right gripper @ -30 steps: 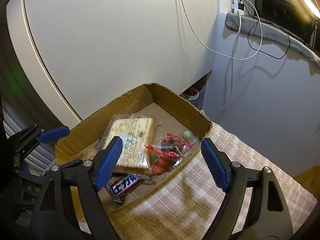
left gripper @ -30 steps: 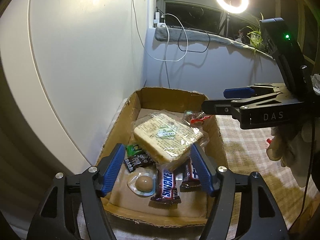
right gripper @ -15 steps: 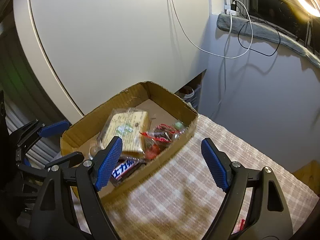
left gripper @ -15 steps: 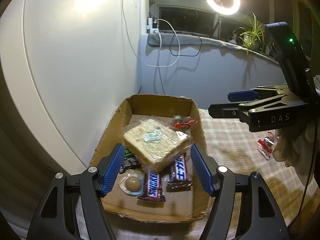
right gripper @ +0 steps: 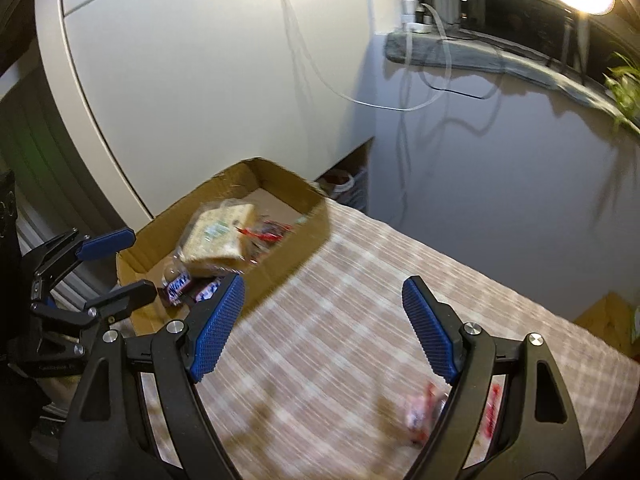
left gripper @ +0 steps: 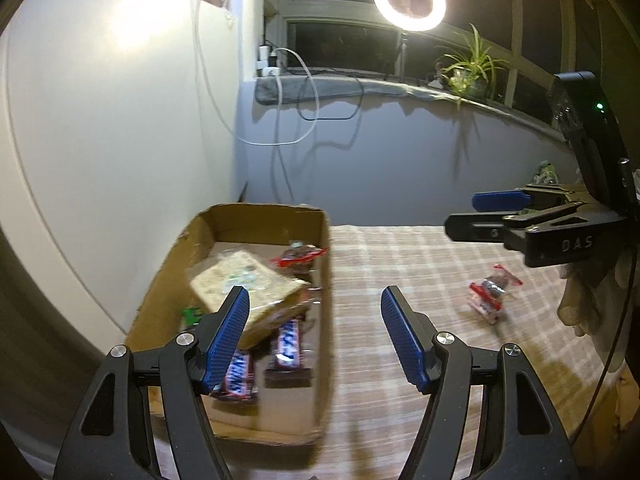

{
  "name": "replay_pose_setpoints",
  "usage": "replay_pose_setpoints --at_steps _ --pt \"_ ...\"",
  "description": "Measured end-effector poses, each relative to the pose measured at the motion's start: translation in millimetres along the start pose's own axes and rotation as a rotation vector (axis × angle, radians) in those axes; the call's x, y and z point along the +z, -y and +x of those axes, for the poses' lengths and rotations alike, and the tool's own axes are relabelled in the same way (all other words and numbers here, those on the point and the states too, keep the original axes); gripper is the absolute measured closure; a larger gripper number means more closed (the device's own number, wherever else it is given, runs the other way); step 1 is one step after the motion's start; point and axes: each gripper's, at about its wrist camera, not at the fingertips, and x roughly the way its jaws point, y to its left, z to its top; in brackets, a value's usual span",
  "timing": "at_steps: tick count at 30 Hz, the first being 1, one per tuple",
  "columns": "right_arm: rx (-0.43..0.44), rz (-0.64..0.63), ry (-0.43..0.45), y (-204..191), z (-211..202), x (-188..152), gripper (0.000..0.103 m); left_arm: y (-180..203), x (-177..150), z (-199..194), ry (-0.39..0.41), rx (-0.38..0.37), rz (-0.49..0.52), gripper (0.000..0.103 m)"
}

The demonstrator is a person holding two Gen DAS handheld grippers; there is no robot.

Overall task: Organize snacks
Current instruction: 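Move both tools back to the last snacks on the table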

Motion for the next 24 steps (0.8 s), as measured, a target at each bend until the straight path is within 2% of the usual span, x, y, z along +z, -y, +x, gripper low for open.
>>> replay_pose_setpoints --at_steps 8,16,19,24 --pt "-0.063 0.082 -0.016 52 -31 -35 0.02 42 2 15 -0.022 -0.08 0.037 0.035" --pt "-0.115 0.134 -0.079 102 -33 -69 0.02 85 -3 34 -0.073 -0.168 0.073 0.035" --pt "-0.1 0.106 -0.106 115 -31 -76 0.02 101 -8 42 -0.103 -0.195 0.093 0.035" --pt "-0.114 -0.055 -0.186 119 -21 -87 0.022 120 -14 57 -0.145 -0.215 0.113 0.036"
